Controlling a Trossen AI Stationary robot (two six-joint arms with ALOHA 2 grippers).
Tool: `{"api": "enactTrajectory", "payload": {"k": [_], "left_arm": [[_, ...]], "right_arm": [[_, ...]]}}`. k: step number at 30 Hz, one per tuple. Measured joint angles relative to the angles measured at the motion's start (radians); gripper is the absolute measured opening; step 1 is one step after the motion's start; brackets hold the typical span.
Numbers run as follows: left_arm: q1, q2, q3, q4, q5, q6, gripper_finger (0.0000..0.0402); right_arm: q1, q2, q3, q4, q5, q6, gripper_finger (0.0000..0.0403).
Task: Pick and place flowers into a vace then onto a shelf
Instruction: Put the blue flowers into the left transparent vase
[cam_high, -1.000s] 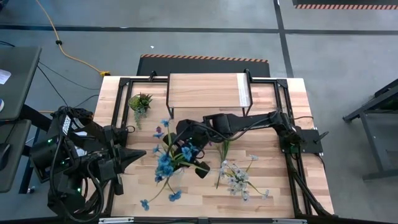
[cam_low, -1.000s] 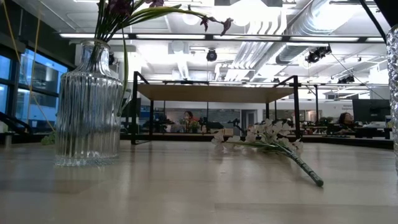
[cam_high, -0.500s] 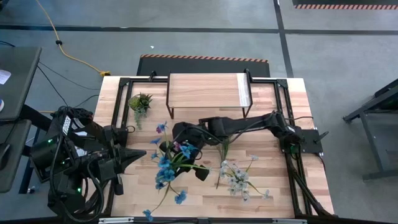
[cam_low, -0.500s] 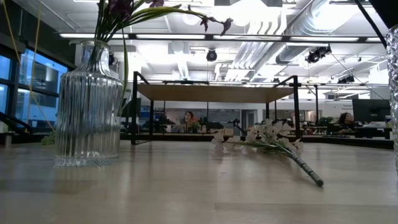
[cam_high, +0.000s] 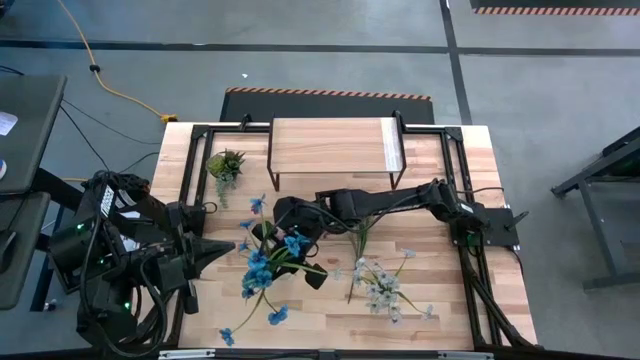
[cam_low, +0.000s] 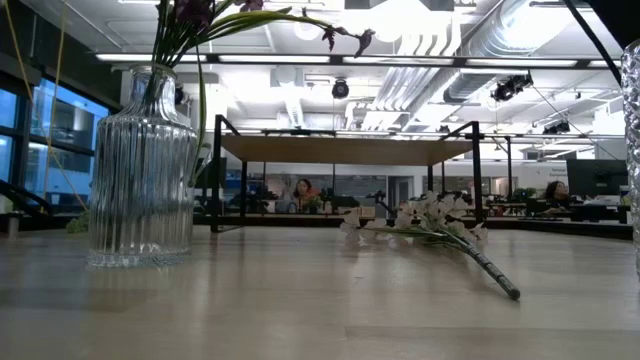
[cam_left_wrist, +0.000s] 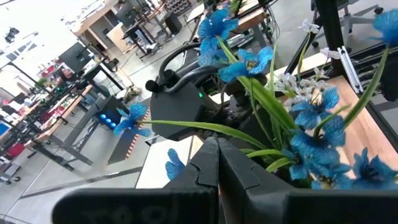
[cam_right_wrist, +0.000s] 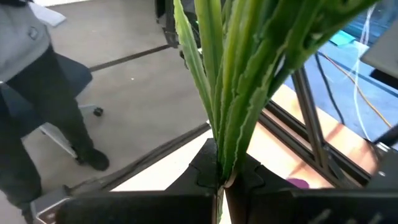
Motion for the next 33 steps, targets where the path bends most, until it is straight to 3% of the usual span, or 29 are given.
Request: {"api": "enactTrajectory", "payload": {"k": [12,33], "left_arm": [[0.0,0.0,0.0,0.0,-0.001,0.003,0.0037],[0.0,0.0,0.0,0.0,-0.004,0.003,0.0037]], "right_arm": [[0.002,0.0,-0.004,-0.078,0.132,-0.057,0.0],[0.004,0.032,-0.048,-0.064,0.181,-0.06,0.0]]}}
